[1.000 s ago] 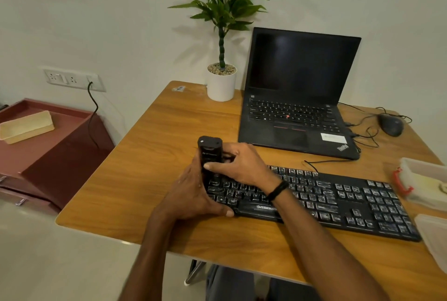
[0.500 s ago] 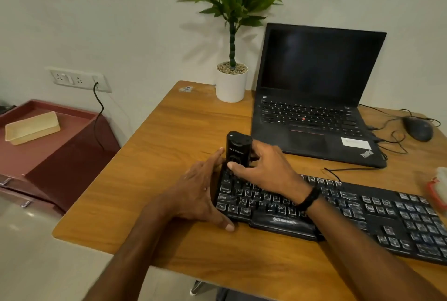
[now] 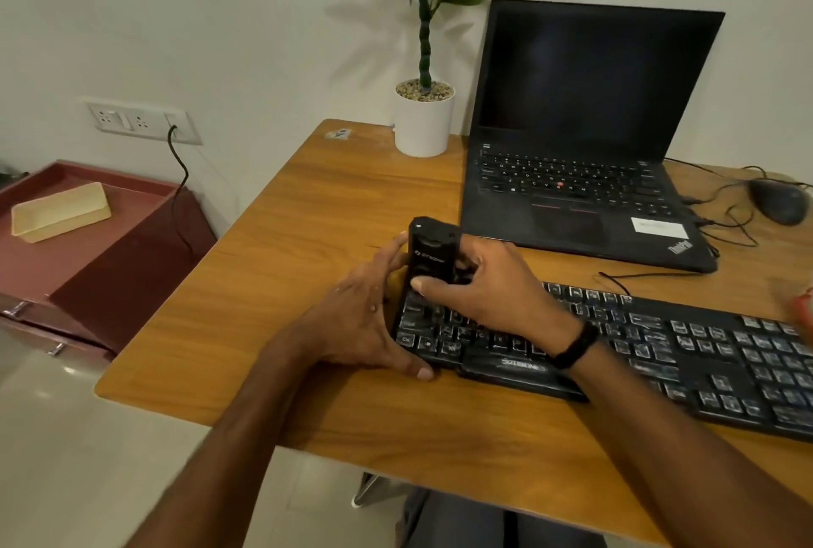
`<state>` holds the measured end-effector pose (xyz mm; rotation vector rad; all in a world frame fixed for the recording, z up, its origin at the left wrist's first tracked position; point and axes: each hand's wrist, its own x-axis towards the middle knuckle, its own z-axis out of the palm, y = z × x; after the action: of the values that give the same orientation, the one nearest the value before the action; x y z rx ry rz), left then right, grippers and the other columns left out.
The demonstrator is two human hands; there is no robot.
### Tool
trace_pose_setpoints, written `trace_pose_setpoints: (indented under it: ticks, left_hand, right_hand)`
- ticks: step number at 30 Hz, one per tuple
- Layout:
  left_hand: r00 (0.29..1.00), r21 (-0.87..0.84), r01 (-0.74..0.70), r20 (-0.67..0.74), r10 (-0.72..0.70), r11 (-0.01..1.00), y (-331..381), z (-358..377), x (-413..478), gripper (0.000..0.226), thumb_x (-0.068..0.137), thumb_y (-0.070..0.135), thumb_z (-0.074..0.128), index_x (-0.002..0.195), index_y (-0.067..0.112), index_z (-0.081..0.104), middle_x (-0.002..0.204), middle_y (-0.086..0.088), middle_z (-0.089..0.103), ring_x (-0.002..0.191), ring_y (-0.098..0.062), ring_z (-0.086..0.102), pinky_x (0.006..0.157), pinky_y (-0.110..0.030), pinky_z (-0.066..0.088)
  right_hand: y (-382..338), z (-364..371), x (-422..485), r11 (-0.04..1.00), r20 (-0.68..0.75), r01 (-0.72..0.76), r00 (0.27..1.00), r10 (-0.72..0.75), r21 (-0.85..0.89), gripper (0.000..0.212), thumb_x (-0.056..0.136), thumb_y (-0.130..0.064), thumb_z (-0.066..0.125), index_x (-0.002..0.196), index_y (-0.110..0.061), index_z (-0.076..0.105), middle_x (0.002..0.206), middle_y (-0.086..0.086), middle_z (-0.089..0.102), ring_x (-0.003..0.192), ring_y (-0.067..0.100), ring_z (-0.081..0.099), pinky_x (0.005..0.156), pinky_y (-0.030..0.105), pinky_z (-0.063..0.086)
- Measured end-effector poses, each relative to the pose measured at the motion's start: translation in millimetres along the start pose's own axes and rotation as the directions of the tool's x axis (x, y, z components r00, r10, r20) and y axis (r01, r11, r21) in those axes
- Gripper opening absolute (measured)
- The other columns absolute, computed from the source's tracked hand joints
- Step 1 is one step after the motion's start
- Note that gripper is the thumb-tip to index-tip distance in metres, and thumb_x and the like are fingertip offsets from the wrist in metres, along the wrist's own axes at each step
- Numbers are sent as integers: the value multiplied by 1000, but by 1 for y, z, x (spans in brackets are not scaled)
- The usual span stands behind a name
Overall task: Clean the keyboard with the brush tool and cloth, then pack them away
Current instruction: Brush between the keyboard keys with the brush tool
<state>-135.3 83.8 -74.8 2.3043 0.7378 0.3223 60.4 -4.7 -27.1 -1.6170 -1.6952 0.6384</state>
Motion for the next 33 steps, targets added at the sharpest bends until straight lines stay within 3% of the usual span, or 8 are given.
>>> trace_pose_setpoints:
  ticks: [3, 7, 11, 17, 21, 23, 26, 33]
  left_hand:
    - [1000, 17, 7, -1, -7, 1000, 2, -2, 0, 137, 47, 66, 94, 155, 35, 16, 139, 27, 43, 130, -1, 43, 111, -38, 44]
    - [998, 6, 53, -36, -53, 999, 7, 1, 1, 136, 50, 49, 100, 156, 30, 18, 122, 42, 39, 119, 6, 46, 95, -14, 39]
    - [995, 18, 89, -49, -88, 996, 11, 1, 1, 146, 49, 50, 100, 160, 32, 7, 125, 47, 31, 125, 5, 39, 106, -25, 35]
    - [988, 23, 156, -13, -156, 987, 13, -2, 1, 154, 40, 68, 95, 157, 47, -3, 155, 24, 35, 142, -7, 37, 119, -45, 34]
    - [984, 28, 175, -46, -173, 984, 16, 5, -11, 156, 38, 67, 95, 159, 44, -2, 147, 31, 34, 138, -5, 37, 119, -42, 35]
    - [982, 30, 183, -55, -181, 983, 17, 6, -14, 157, 39, 65, 96, 159, 46, -4, 155, 20, 34, 140, -9, 34, 120, -44, 32]
    - [979, 36, 194, -64, -192, 980, 19, 1, -10, 156, 38, 66, 96, 157, 48, -3, 156, 14, 38, 141, -12, 37, 119, -49, 33]
    - [990, -1, 135, -30, -135, 991, 11, 4, -9, 157, 36, 69, 93, 159, 45, -2, 152, 24, 33, 137, -1, 32, 121, -41, 28]
  right_hand:
    - [-4, 7, -2, 999, 60, 17, 998, -19, 36, 34, 80, -40, 78, 111, -30, 66, 100, -14, 71, 93, -4, 66, 75, 16, 55]
    - [-2, 13, -2, 999, -56, 34, 998, -36, -32, 34, 85, -39, 73, 115, -26, 64, 101, -8, 70, 91, 7, 65, 77, 32, 57]
    - [1, 15, -2, 996, -73, 82, 994, -81, 18, 47, 87, -34, 70, 128, -26, 50, 109, -5, 66, 96, 12, 64, 79, 36, 58]
    - [6, 3, 9, 991, -75, 101, 993, -94, 87, 48, 87, -29, 71, 129, -28, 47, 110, -6, 65, 97, 9, 64, 78, 29, 59]
    - [12, 1, 7, 978, 8, 74, 997, -77, 194, 53, 86, -31, 74, 133, -26, 51, 115, -8, 66, 104, 6, 64, 86, 32, 58]
    - [14, 1, 6, 976, -30, 80, 997, -76, 205, 53, 86, -30, 75, 133, -26, 52, 115, -8, 67, 105, 6, 65, 89, 34, 58]
    - [13, -3, 7, 948, 76, 18, 996, -44, 316, 58, 85, -24, 77, 136, -20, 52, 121, -4, 67, 110, 7, 65, 92, 33, 57]
    - [11, -8, 9, 994, 1, -4, 1000, 4, 105, 65, 79, -39, 81, 135, -25, 52, 124, -7, 64, 112, 9, 60, 96, 35, 53]
